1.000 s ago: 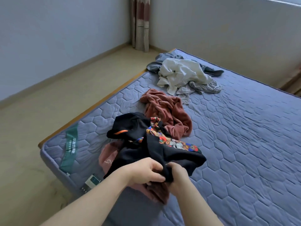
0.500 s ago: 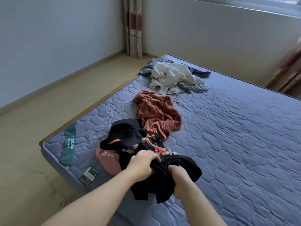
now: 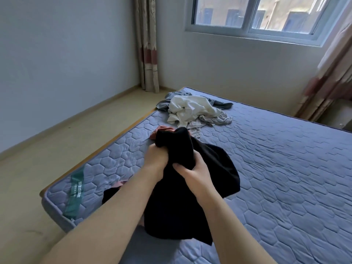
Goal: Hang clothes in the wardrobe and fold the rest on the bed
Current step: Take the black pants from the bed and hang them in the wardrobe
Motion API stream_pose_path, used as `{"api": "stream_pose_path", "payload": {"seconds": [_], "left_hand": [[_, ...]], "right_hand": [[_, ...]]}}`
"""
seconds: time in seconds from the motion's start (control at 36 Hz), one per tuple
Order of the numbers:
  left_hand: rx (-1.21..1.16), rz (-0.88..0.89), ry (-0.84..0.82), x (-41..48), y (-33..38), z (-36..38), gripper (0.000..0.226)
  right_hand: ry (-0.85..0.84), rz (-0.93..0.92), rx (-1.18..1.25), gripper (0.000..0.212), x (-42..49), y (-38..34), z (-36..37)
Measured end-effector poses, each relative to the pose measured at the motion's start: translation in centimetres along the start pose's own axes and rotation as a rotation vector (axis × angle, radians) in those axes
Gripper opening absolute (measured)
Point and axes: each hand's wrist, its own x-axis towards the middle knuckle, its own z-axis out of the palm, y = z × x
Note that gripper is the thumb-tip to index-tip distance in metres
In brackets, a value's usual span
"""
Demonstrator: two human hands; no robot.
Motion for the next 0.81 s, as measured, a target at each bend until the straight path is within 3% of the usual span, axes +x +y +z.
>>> {"api": "stream_pose_path", "payload": {"seconds": [0.11, 0.17, 0.33, 0.42, 0.5, 0.67, 0.81], "left_hand": [[-0.581, -0.167, -0.003, 0.0, 5.0, -2.8, 0.025], [-0.696, -0.1, -0.026, -0.3, 6.9, -3.9, 0.024], [-0.735, 0.053, 0.089, -0.1, 8.1, -6.5, 0.023], [-0.583, 0.181, 0.162, 0.7, 6.6, -7.2, 0.031], [-0.353, 0.242, 0.274, 1.7, 4.6, -7.5, 0.025], [-0.307, 0.096, 0.233, 2.7, 1.8, -8.0, 0.024], [-0.467, -0.043, 0.134, 3.3, -0.4, -8.1, 0.027]], "right_hand": [[0.059, -0.077, -0.061, 0.009, 0.8, -1.7, -0.9], [0.079, -0.1, 0.01, 0.015, 0.8, -2.2, -0.9], [0.265, -0.182, 0.087, 0.032, 1.6, -6.1, -2.4], [0.345, -0.283, 0.058, 0.037, 1.9, -8.7, -3.2], [0.369, -0.334, 0.038, 0.042, 1.9, -9.7, -2.9], [0.236, -0.235, 0.024, 0.045, 2.1, -6.4, -0.7], [0.163, -0.138, -0.038, 0.034, 2.2, -3.7, 1.0]]}}
